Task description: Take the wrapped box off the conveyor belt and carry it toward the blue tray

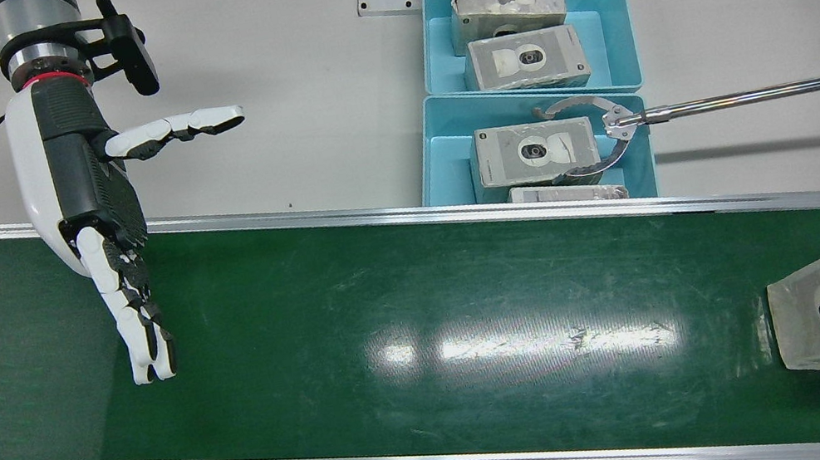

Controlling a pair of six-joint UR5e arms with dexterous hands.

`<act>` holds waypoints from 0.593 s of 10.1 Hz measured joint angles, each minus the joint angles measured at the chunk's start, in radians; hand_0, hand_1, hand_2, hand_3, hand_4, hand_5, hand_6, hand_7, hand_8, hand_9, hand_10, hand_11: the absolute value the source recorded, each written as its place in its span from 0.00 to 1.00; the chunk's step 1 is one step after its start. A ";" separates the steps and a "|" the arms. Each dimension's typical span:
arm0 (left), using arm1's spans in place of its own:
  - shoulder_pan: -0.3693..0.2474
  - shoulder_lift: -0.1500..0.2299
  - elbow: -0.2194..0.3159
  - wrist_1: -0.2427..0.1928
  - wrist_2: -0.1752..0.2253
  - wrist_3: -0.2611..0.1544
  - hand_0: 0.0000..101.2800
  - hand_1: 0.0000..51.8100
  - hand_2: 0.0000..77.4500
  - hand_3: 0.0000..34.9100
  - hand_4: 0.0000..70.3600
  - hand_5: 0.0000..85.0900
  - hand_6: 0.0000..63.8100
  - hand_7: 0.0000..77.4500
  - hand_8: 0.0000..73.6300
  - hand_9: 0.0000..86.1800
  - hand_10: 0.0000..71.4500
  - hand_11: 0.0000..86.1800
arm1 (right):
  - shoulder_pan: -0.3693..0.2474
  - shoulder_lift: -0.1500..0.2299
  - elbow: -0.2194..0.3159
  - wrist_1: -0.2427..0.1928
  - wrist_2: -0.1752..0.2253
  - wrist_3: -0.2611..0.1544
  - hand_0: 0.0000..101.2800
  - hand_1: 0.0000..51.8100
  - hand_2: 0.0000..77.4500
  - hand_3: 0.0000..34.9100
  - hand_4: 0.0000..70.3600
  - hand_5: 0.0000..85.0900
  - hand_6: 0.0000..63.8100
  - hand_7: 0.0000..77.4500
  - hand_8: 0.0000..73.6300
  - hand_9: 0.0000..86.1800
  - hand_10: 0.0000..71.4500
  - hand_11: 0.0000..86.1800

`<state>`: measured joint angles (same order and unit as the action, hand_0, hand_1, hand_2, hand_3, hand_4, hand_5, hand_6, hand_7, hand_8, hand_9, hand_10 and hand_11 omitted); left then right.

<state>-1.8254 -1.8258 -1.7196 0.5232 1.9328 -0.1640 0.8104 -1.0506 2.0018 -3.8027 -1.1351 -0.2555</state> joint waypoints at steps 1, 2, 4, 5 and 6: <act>0.000 0.000 0.000 0.000 0.000 0.000 0.00 0.00 0.01 0.00 0.00 0.01 0.00 0.00 0.00 0.00 0.00 0.00 | 0.000 0.000 0.000 0.000 0.000 0.001 0.45 0.26 0.13 0.06 0.02 0.04 0.00 0.01 0.00 0.01 0.02 0.04; 0.000 0.000 0.000 0.000 0.000 0.000 0.00 0.00 0.01 0.00 0.00 0.01 0.00 0.00 0.00 0.00 0.00 0.00 | 0.001 0.000 0.001 0.000 0.000 0.002 0.45 0.26 0.15 0.07 0.02 0.04 0.00 0.01 0.00 0.01 0.02 0.04; 0.000 0.000 0.000 0.000 0.000 0.000 0.00 0.00 0.01 0.00 0.00 0.01 0.00 0.00 0.00 0.00 0.00 0.00 | 0.001 0.000 0.001 0.000 0.000 0.002 0.45 0.26 0.16 0.13 0.02 0.03 0.00 0.01 0.00 0.01 0.02 0.04; 0.000 0.000 0.000 0.000 0.000 0.000 0.00 0.00 0.01 0.00 0.00 0.01 0.00 0.00 0.00 0.00 0.00 0.00 | 0.001 0.000 0.001 0.000 0.000 0.002 0.45 0.26 0.16 0.20 0.02 0.03 0.00 0.01 0.00 0.01 0.02 0.04; 0.000 0.000 0.000 0.000 0.000 0.000 0.00 0.00 0.01 0.00 0.00 0.01 0.00 0.00 0.00 0.00 0.00 0.00 | 0.001 0.000 0.001 0.000 0.000 0.002 0.45 0.26 0.16 0.20 0.02 0.03 0.00 0.01 0.00 0.01 0.02 0.04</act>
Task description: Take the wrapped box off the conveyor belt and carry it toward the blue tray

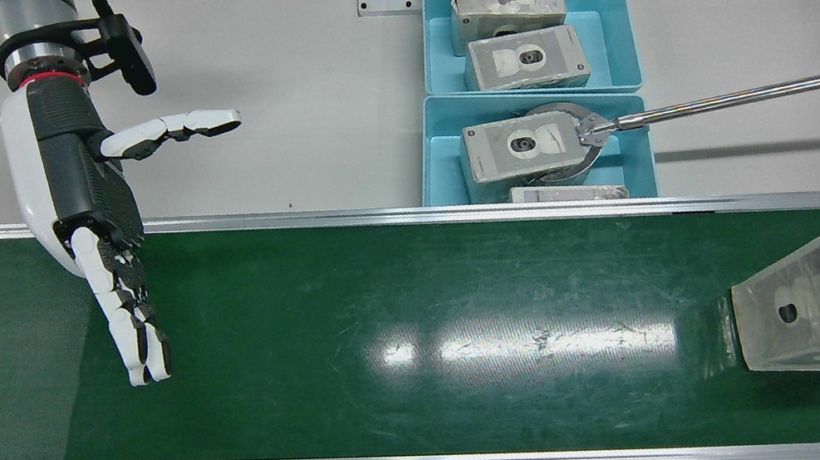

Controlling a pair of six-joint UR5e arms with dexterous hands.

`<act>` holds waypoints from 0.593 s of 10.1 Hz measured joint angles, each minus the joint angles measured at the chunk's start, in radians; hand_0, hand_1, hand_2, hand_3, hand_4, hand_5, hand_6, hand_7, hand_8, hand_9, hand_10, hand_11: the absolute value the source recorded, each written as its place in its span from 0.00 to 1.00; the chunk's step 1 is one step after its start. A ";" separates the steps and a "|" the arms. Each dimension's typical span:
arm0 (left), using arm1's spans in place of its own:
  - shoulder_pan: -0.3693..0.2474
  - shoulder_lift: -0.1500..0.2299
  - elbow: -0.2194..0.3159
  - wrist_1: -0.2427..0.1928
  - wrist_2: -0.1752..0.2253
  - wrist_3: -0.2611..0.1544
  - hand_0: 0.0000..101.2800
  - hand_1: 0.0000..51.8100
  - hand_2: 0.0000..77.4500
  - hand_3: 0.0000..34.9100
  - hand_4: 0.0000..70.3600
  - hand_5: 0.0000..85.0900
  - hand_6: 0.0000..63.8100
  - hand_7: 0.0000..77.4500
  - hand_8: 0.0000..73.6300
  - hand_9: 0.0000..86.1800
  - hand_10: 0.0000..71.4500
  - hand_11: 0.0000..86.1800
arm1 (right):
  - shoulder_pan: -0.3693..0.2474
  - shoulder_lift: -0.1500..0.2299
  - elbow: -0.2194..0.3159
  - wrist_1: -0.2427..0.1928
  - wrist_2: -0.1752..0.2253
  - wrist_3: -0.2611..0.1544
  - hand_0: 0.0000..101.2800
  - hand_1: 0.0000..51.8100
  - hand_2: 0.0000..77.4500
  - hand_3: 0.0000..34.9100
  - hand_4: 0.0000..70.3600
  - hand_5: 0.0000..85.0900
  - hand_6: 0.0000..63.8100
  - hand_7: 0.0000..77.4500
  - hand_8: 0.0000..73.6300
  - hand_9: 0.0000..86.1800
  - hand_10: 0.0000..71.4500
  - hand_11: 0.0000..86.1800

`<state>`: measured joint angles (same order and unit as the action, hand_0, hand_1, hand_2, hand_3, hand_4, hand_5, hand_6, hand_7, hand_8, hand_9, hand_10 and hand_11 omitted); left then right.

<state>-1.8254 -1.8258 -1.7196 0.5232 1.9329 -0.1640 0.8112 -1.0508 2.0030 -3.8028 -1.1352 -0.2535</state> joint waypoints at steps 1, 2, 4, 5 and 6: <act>0.000 0.000 0.000 0.000 0.000 0.000 0.00 0.00 0.01 0.00 0.00 0.01 0.00 0.00 0.00 0.00 0.00 0.00 | 0.000 0.000 0.000 0.000 0.000 0.000 0.45 0.26 0.16 0.16 0.02 0.02 0.00 0.00 0.00 0.02 0.02 0.04; 0.000 0.000 0.000 0.000 0.000 0.000 0.00 0.00 0.01 0.00 0.00 0.01 0.00 0.00 0.00 0.00 0.00 0.00 | -0.001 0.000 -0.001 0.000 0.000 -0.001 0.45 0.26 0.16 0.21 0.02 0.02 0.00 0.01 0.00 0.02 0.02 0.04; 0.000 0.000 0.000 0.000 0.000 0.000 0.00 0.00 0.01 0.00 0.00 0.01 0.00 0.00 0.00 0.00 0.00 0.00 | -0.002 0.000 -0.001 0.000 0.000 -0.001 0.45 0.26 0.16 0.20 0.02 0.02 0.00 0.01 0.00 0.01 0.02 0.04; 0.000 0.000 0.000 0.000 0.000 0.000 0.00 0.00 0.01 0.00 0.00 0.01 0.00 0.00 0.00 0.00 0.00 0.00 | -0.002 0.000 -0.001 0.001 0.000 -0.001 0.45 0.26 0.16 0.20 0.02 0.02 0.00 0.01 0.00 0.01 0.02 0.04; 0.000 0.000 0.000 0.000 0.000 0.000 0.00 0.00 0.01 0.00 0.00 0.01 0.00 0.00 0.00 0.00 0.00 0.00 | -0.002 0.000 -0.001 0.001 0.000 -0.001 0.45 0.26 0.18 0.19 0.02 0.02 0.00 0.00 0.00 0.01 0.02 0.04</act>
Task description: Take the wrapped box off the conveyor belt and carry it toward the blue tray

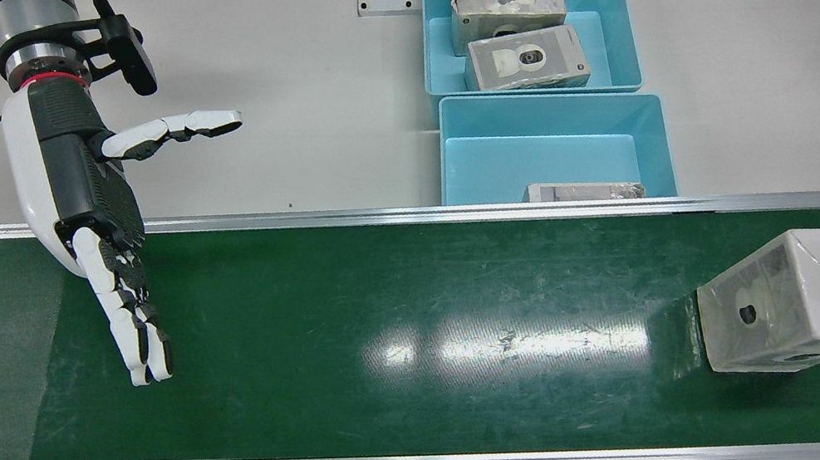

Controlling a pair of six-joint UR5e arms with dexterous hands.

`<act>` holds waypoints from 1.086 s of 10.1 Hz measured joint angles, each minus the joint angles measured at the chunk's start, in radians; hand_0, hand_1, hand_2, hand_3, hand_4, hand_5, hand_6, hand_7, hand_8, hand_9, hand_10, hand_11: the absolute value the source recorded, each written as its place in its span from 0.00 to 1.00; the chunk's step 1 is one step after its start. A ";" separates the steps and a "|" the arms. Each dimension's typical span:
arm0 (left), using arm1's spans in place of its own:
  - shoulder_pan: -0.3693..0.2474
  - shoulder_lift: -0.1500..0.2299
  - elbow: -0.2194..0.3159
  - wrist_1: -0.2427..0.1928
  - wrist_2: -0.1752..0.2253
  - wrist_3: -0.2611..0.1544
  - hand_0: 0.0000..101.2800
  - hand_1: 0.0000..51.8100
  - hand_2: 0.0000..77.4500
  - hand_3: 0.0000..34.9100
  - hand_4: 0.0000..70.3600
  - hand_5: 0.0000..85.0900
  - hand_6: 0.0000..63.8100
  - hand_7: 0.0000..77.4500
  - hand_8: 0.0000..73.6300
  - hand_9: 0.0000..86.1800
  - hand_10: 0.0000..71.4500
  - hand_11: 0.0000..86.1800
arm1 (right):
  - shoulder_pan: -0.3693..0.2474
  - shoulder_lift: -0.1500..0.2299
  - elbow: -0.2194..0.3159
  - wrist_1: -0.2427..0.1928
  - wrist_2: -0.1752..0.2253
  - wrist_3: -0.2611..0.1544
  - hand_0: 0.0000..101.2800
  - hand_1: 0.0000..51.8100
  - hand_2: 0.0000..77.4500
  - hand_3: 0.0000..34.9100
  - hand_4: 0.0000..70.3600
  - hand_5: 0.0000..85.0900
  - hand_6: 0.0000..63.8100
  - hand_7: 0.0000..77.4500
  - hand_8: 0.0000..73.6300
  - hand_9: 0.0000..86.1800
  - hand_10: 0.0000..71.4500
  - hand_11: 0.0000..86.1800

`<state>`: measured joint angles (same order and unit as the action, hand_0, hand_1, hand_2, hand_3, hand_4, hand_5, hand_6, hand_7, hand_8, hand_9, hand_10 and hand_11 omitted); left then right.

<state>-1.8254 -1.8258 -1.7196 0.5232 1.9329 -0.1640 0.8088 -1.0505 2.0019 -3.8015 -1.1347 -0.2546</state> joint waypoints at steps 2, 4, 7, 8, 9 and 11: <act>0.000 0.000 0.000 0.000 0.000 0.000 0.00 0.00 0.01 0.00 0.00 0.01 0.00 0.00 0.00 0.00 0.00 0.00 | 0.000 0.001 -0.001 0.000 0.000 0.000 0.45 0.26 0.18 0.19 0.02 0.03 0.00 0.00 0.00 0.01 0.02 0.04; 0.000 0.000 0.000 0.000 0.000 0.000 0.00 0.00 0.01 0.00 0.00 0.01 0.00 0.01 0.00 0.00 0.00 0.00 | -0.001 0.002 -0.005 0.001 0.000 0.000 0.45 0.26 0.18 0.20 0.01 0.04 0.00 0.01 0.00 0.01 0.02 0.04; 0.000 0.000 0.000 0.000 0.000 0.000 0.00 0.00 0.01 0.00 0.00 0.01 0.00 0.01 0.00 0.00 0.01 0.00 | -0.003 0.006 -0.020 0.002 0.001 0.000 0.45 0.26 0.18 0.17 0.01 0.04 0.00 0.01 0.00 0.01 0.03 0.04; 0.000 0.000 0.000 0.000 0.000 0.000 0.00 0.00 0.01 0.00 0.00 0.01 0.00 0.00 0.00 0.00 0.01 0.00 | -0.003 0.007 -0.024 0.003 0.001 0.000 0.45 0.26 0.18 0.17 0.01 0.04 0.00 0.01 0.00 0.01 0.03 0.04; 0.000 0.000 0.000 0.000 0.000 0.000 0.00 0.00 0.01 0.00 0.00 0.01 0.00 0.00 0.00 0.00 0.01 0.00 | -0.003 0.008 -0.027 0.003 0.001 0.000 0.45 0.26 0.18 0.20 0.02 0.04 0.00 0.01 0.00 0.01 0.03 0.05; 0.000 0.000 0.000 0.000 0.000 0.000 0.00 0.00 0.01 0.00 0.00 0.01 0.00 0.00 0.00 0.00 0.00 0.00 | -0.004 0.011 -0.033 0.005 0.001 0.000 0.45 0.26 0.18 0.20 0.02 0.04 0.00 0.01 0.00 0.01 0.03 0.05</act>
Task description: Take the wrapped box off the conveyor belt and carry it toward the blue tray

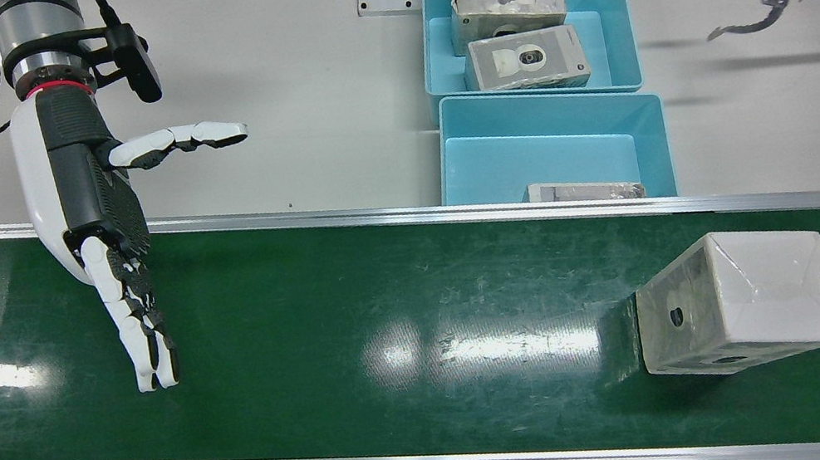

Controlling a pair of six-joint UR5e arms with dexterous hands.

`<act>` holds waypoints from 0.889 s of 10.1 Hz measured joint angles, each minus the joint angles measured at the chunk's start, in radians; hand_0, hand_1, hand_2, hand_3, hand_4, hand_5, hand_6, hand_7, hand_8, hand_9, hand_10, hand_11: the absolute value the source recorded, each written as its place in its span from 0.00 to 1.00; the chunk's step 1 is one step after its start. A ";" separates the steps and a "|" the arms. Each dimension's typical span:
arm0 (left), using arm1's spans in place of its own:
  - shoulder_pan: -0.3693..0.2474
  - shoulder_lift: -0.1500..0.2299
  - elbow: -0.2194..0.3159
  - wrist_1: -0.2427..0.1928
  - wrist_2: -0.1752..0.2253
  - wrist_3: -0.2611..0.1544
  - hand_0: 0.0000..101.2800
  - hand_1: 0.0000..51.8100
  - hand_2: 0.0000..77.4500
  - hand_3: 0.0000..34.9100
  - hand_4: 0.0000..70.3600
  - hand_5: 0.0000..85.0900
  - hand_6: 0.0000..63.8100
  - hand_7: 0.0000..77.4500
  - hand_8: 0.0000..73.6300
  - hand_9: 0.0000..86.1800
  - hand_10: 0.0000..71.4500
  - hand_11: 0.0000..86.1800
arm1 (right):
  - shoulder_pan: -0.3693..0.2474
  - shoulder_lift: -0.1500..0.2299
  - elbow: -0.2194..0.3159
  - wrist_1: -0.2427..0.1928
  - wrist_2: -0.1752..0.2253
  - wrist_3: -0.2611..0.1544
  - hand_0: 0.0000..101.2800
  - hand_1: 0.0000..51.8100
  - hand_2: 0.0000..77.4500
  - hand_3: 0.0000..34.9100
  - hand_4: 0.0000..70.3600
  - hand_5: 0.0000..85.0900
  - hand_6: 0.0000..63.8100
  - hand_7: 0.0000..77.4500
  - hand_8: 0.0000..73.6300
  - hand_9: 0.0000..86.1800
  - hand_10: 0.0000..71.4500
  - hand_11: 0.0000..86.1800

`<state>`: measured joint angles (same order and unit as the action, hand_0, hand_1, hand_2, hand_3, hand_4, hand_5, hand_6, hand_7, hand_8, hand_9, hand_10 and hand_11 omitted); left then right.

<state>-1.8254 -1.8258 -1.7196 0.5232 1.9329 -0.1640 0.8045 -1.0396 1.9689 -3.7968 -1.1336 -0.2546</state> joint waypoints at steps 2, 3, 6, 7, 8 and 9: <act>0.000 0.000 0.000 0.000 0.000 0.000 0.00 0.00 0.01 0.00 0.00 0.01 0.00 0.00 0.00 0.00 0.01 0.00 | 0.000 0.002 -0.007 0.002 0.000 0.000 0.45 0.26 0.18 0.20 0.02 0.04 0.00 0.01 0.00 0.01 0.03 0.05; 0.000 0.000 0.000 0.000 0.000 0.000 0.00 0.00 0.01 0.00 0.00 0.01 0.00 0.00 0.00 0.00 0.01 0.00 | -0.001 0.005 -0.013 0.002 0.001 0.000 0.45 0.26 0.18 0.20 0.02 0.04 0.00 0.01 0.00 0.01 0.03 0.04; 0.000 0.000 0.000 0.000 0.000 0.000 0.00 0.00 0.01 0.00 0.00 0.01 0.00 0.00 0.00 0.00 0.00 0.00 | -0.004 0.016 -0.031 0.004 0.001 0.001 0.45 0.26 0.18 0.20 0.01 0.04 0.00 0.01 0.00 0.02 0.03 0.04; 0.000 0.000 0.000 0.000 0.000 0.000 0.00 0.00 0.01 0.00 0.00 0.01 0.00 0.01 0.00 0.00 0.00 0.00 | -0.005 0.019 -0.036 0.005 0.002 0.000 0.45 0.26 0.18 0.20 0.02 0.04 0.00 0.01 0.00 0.01 0.03 0.05; 0.000 0.000 0.000 0.000 0.000 0.000 0.00 0.00 0.01 0.00 0.00 0.01 0.00 0.01 0.00 0.00 0.00 0.00 | -0.006 0.022 -0.041 0.005 0.002 0.001 0.45 0.26 0.18 0.20 0.02 0.04 0.00 0.01 0.00 0.01 0.03 0.05; 0.000 0.000 0.000 0.000 0.000 0.000 0.00 0.00 0.01 0.00 0.00 0.01 0.00 0.01 0.00 0.00 0.00 0.00 | -0.007 0.024 -0.043 0.005 0.002 0.001 0.45 0.26 0.18 0.20 0.02 0.04 0.00 0.01 0.00 0.01 0.03 0.05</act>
<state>-1.8254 -1.8258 -1.7196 0.5232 1.9328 -0.1640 0.7972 -1.0161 1.9259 -3.7916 -1.1312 -0.2540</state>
